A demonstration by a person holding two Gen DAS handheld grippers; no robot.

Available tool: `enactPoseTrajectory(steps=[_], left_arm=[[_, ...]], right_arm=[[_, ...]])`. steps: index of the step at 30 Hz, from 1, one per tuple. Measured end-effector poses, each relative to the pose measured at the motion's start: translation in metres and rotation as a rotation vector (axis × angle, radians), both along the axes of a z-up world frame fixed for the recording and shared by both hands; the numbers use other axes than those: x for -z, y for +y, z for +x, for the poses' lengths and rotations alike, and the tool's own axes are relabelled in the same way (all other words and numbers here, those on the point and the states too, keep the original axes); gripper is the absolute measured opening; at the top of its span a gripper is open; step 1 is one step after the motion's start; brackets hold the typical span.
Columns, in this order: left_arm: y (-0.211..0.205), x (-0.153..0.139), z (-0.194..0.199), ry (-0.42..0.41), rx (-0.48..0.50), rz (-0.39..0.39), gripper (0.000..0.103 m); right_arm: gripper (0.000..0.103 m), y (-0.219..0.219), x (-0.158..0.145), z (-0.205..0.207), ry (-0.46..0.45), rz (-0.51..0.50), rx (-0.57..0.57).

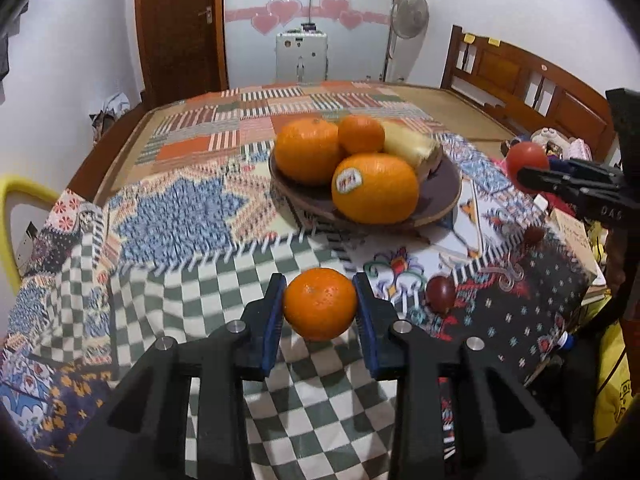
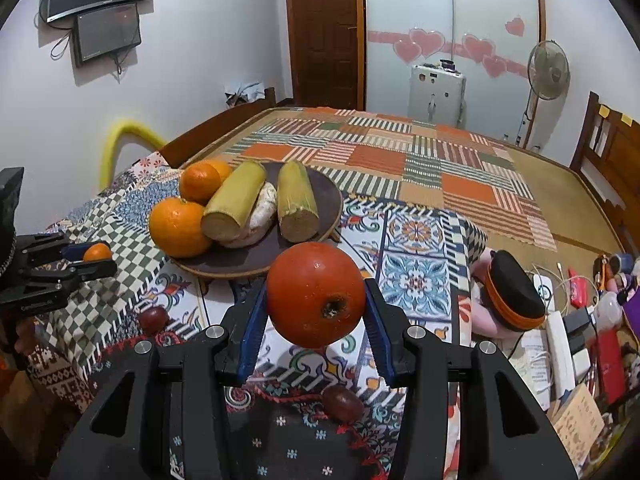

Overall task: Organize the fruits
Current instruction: 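Place the tomato on the plate with the right gripper while the left gripper places the tangerine there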

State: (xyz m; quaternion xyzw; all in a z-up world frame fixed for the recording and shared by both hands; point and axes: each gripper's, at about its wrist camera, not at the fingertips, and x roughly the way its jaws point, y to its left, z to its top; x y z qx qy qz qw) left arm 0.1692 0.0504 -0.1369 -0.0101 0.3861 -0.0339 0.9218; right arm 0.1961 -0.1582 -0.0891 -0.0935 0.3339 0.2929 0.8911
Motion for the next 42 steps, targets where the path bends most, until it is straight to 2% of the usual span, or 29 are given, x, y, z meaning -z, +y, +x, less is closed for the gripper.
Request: enactPoseTrajectory(steps=[10,25,33,40,42], left_arm=[[-0.004,-0.033,0.016,-0.097,0.006,0.001,0.034],[-0.005,-0.051,0.053,-0.166,0.006,0.019,0.034],[0.001,-0.048,0.079,-0.167,-0.014,-0.010,0.034],[0.005,-0.041,0.086,-0.150,-0.015,-0.025,0.034],[0.006,-0.041,0.086,-0.150,-0.013,-0.023,0.034]], right_arm=[[0.043,0.016,-0.016,0.007,-0.052,0.022,-0.027],[0.043,0.056,-0.029,0.043,-0.099,0.004,-0.061],[0.043,0.079,-0.014,0.071,-0.018,0.000,-0.088],[0.043,0.097,0.001,0.089,0.058,-0.030,-0.110],[0.043,0.100,0.003,0.090,0.054,-0.047,-0.110]])
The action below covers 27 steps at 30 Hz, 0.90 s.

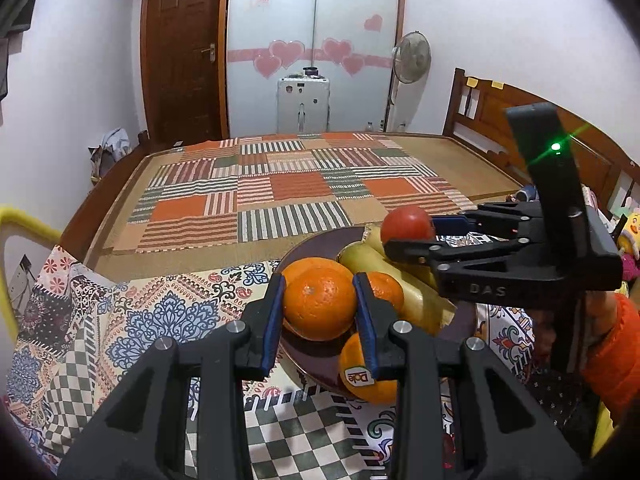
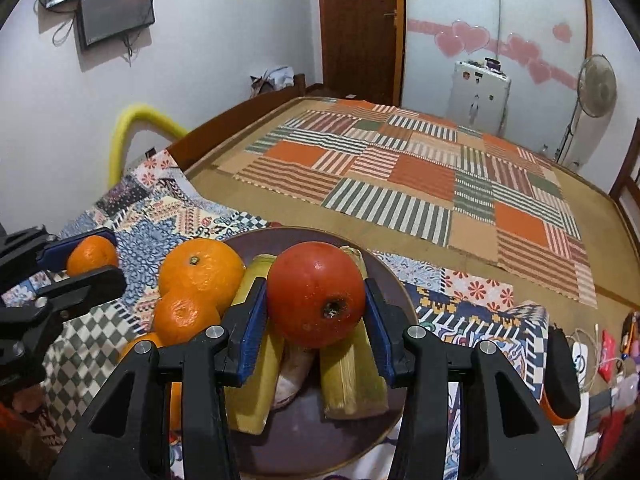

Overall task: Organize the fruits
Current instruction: 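Place the tomato on the plate with the right gripper while the left gripper places the tangerine there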

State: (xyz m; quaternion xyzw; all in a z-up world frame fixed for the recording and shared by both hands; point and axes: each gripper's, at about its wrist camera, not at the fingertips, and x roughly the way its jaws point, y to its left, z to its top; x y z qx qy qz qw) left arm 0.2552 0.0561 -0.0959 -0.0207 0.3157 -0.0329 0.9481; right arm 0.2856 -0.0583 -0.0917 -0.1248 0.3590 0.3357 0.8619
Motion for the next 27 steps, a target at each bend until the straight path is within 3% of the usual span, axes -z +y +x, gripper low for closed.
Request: enactPoseTrajectory(steps=[6,8,10,27], left_arm=[[-0.004,-0.004,-0.002,-0.007,0.007,0.002,0.034],[-0.007,-0.006,-0.002,-0.010,0.013,0.003,0.034],[-0.009,-0.007,-0.002,-0.015,0.017,0.006,0.034],[-0.080,-0.005,0.011,0.025,0.137,0.011,0.034]], right_arm=[[0.044,0.000,-0.001,-0.001,0.002,-0.013,-0.002],[0.049,0.000,-0.001,0.000,0.008,-0.015,0.000],[0.061,-0.005,-0.002,-0.002,-0.003,-0.006,0.001],[0.061,-0.089,-0.018,-0.047,-0.134,0.013,0.101]])
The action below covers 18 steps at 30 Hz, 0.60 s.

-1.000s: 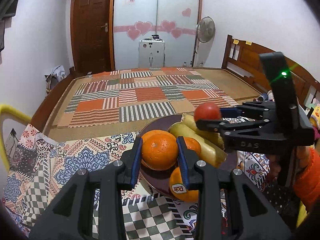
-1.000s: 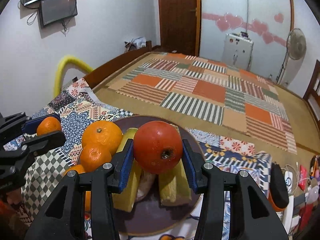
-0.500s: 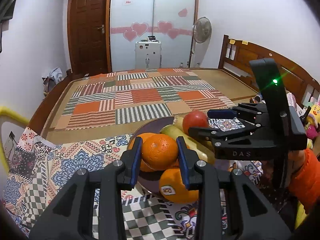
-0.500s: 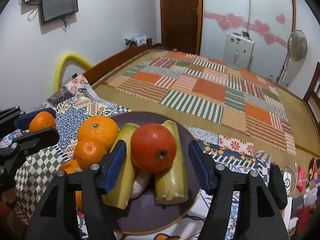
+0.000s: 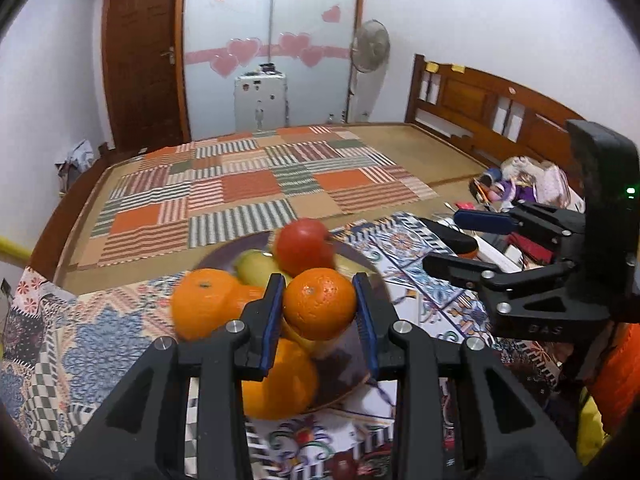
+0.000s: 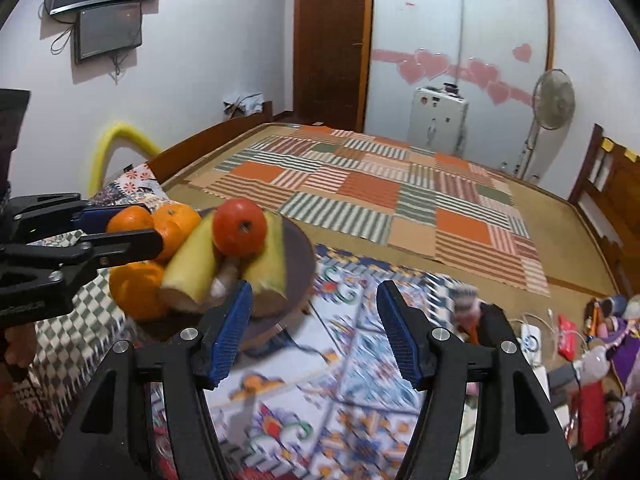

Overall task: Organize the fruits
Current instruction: 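Place the tomato on the plate with the right gripper while the left gripper places the tangerine there, then grasp a dark red grape with the right gripper while the left gripper grasps another grape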

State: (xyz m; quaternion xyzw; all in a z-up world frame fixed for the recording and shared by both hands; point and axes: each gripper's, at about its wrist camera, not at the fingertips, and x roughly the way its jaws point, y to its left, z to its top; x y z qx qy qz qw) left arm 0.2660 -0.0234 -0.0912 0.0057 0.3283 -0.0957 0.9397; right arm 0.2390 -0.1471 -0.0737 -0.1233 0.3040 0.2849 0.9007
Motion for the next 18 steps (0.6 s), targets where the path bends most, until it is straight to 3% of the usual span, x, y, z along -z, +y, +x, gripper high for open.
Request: enactPoseTrajectory(steps=[9,13,18], left_arm=[[-0.026,0.013,0.021,0.044,-0.004,0.028,0.035],[-0.029,0.010,0.022,0.021,-0.023,0.044,0.052],[-0.022,0.001,0.009,0.003,-0.029,0.036,0.053]], right_arm=[[0.061,-0.028,0.006,-0.005,0.000,0.004,0.050],[0.061,-0.035,0.008,-0.010,0.005,0.008,0.051],[0.061,-0.037,0.009,-0.018,0.007,0.004,0.045]])
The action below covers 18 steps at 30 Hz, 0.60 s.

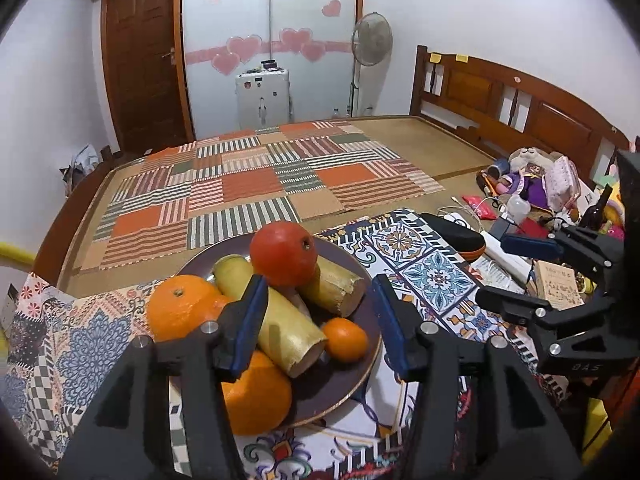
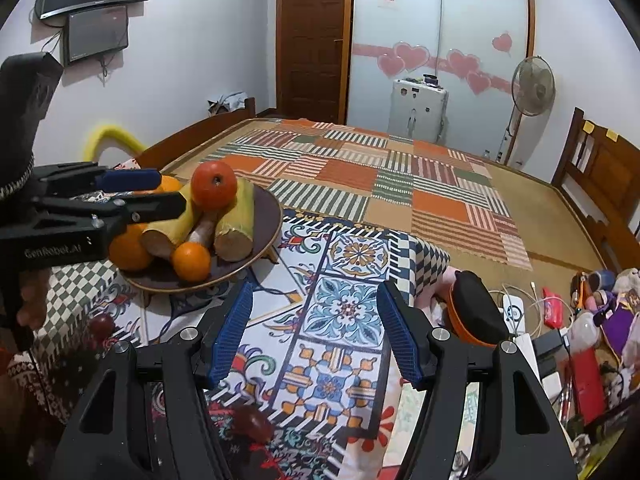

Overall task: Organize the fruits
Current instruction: 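Grasp a dark red grape with the right gripper while the left gripper grasps another grape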

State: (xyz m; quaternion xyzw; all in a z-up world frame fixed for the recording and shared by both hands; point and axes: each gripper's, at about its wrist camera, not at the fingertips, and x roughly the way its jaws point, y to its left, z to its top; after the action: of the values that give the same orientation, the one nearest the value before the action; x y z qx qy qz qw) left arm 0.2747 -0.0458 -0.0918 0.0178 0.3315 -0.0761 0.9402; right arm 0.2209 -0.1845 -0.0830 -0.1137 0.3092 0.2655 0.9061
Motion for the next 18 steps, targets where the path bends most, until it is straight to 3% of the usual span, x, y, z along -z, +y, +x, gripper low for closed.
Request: enactPoseTrajectory(steps=[11,18], left_arm=[[0.022,-0.003,-0.063,0.009,-0.021,0.014,0.054],[0.032,0.027,-0.090,0.081,-0.027,-0.023,0.054]], right_arm=[[0.061,-0.003,0.006,-0.037,0.025,0.020,-0.021],[0.061,-0.002,0.022,-0.057,0.056,0.000,-0.004]])
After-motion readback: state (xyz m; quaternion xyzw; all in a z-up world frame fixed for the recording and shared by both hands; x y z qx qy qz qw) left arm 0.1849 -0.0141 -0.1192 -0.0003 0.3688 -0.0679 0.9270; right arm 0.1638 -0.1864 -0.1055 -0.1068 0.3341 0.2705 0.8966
